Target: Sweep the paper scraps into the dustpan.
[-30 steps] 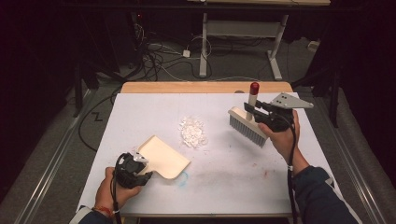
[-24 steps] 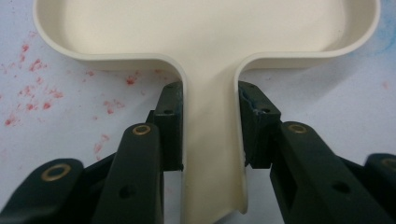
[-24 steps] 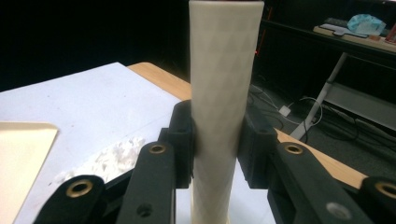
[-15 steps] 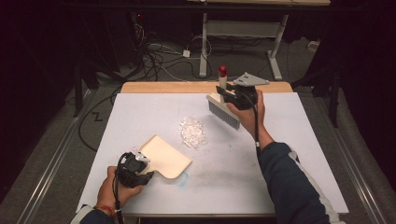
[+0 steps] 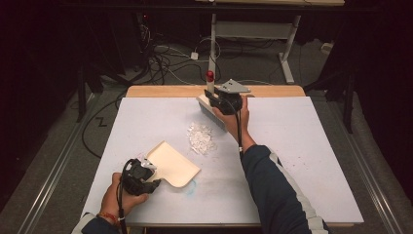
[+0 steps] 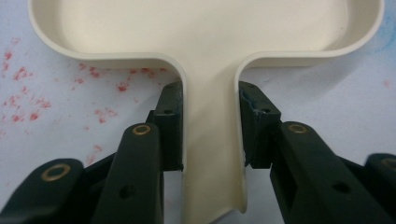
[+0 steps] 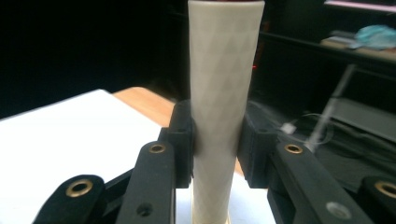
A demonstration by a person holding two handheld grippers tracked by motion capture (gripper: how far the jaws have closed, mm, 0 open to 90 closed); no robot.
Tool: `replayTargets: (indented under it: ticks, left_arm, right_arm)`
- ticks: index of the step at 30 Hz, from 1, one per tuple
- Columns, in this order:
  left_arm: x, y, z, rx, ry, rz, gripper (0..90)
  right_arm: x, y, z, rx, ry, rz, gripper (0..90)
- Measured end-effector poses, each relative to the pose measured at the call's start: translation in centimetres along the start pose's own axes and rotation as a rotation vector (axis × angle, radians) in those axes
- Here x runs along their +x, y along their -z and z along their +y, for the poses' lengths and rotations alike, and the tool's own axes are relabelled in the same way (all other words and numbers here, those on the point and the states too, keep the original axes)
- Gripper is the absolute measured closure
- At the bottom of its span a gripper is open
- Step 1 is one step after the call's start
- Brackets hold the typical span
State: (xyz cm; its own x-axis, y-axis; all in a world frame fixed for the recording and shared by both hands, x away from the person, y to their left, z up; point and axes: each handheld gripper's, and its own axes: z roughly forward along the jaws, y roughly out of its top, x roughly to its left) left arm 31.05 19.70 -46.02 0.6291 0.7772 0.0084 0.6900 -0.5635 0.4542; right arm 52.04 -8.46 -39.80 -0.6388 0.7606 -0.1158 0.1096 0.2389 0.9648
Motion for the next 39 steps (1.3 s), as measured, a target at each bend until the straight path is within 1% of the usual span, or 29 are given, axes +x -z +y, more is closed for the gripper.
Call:
replayTargets:
  ticks: [1,2,4,6,10,11,12,14,15,16,18,19,20,21,22,23,26,28,29,30,32,34,36,39]
  left_arm:
    - [0.0,-0.1,0.1,0.009,-0.012,0.001,63.4]
    - [0.0,-0.1,0.1,0.009,-0.012,0.001,63.4]
    - [-0.1,-0.1,0.2,0.008,-0.014,0.003,63.4]
    - [-0.1,-0.2,0.3,0.011,-0.014,0.001,63.4]
    - [-0.2,-0.3,0.5,0.01,-0.009,0.0,63.4]
    - [-0.1,-0.3,0.5,0.012,-0.013,0.001,63.4]
    - [-0.1,-0.3,0.5,0.011,-0.009,-0.002,63.4]
    - [-0.1,-0.3,0.5,0.01,-0.009,-0.003,63.4]
    - [0.0,-0.3,0.6,0.015,-0.013,-0.005,63.4]
    - [0.0,-0.3,0.6,0.015,-0.013,-0.005,63.4]
    - [0.0,-0.3,0.7,0.021,-0.017,-0.002,63.4]
    - [0.0,-0.3,0.8,0.019,-0.012,-0.004,63.4]
    - [0.1,-0.3,0.9,0.026,-0.018,-0.007,63.4]
    - [0.1,-0.3,0.9,0.026,-0.018,-0.007,63.4]
    - [0.1,-0.4,1.0,0.024,-0.017,-0.01,63.4]
    - [0.2,-0.4,1.1,0.031,-0.026,-0.009,63.4]
    - [0.3,-0.5,1.5,0.038,-0.025,-0.014,63.4]
    - [0.4,-0.6,1.6,0.034,-0.021,-0.015,63.4]
    - [0.5,-0.7,1.8,0.046,-0.029,-0.018,63.4]
    - [0.5,-0.8,1.9,0.044,-0.025,-0.017,63.4]
    - [0.5,-1.0,2.1,0.048,-0.028,-0.014,63.4]
    - [0.6,-1.0,2.1,0.054,-0.033,-0.015,63.4]
    - [0.5,-1.1,2.3,0.053,-0.03,-0.016,63.4]
    - [0.4,-1.2,2.5,0.053,-0.032,-0.011,63.4]
  right_arm:
    - [0.3,0.0,0.0,0.005,0.005,0.02,70.3]
    - [0.5,0.0,0.0,0.01,0.02,0.04,70.2]
    - [1.0,0.3,-0.1,0.015,0.011,0.094,70.0]
    - [1.5,0.5,-0.4,0.017,0.028,0.14,69.5]
    - [2.6,1.3,-0.9,0.018,0.049,0.208,68.4]
    - [2.9,1.4,-1.0,0.018,0.057,0.216,68.1]
    - [3.2,1.6,-1.1,0.019,0.07,0.226,68.0]
    - [3.5,2.0,-1.2,0.012,0.077,0.256,68.0]
    - [3.7,2.3,-1.3,0.005,0.071,0.26,68.0]
    - [3.8,2.6,-1.3,-0.002,0.07,0.275,68.2]
    - [4.2,3.0,-1.3,-0.008,0.068,0.294,68.5]
    - [4.4,3.3,-1.3,-0.011,0.071,0.301,68.5]
    - [4.6,3.5,-1.3,-0.012,0.067,0.309,68.6]
    - [4.6,3.5,-1.3,-0.012,0.067,0.309,68.6]
    - [5.1,4.0,-1.5,-0.019,0.07,0.31,68.5]
    - [5.3,4.2,-1.6,-0.022,0.07,0.322,68.5]
    - [6.0,5.0,-1.9,-0.031,0.073,0.337,68.5]
    - [6.5,5.6,-2.0,-0.043,0.065,0.351,68.7]
    - [6.7,5.8,-2.0,-0.047,0.064,0.357,68.7]
    - [6.9,6.0,-2.0,-0.045,0.064,0.363,68.8]
    - [7.4,6.5,-2.0,-0.055,0.069,0.362,68.8]
    - [7.9,6.8,-2.0,-0.059,0.06,0.382,69.3]
    - [8.6,7.0,-1.9,-0.066,0.054,0.389,69.5]
    - [9.6,7.1,-1.8,-0.071,0.065,0.413,69.7]
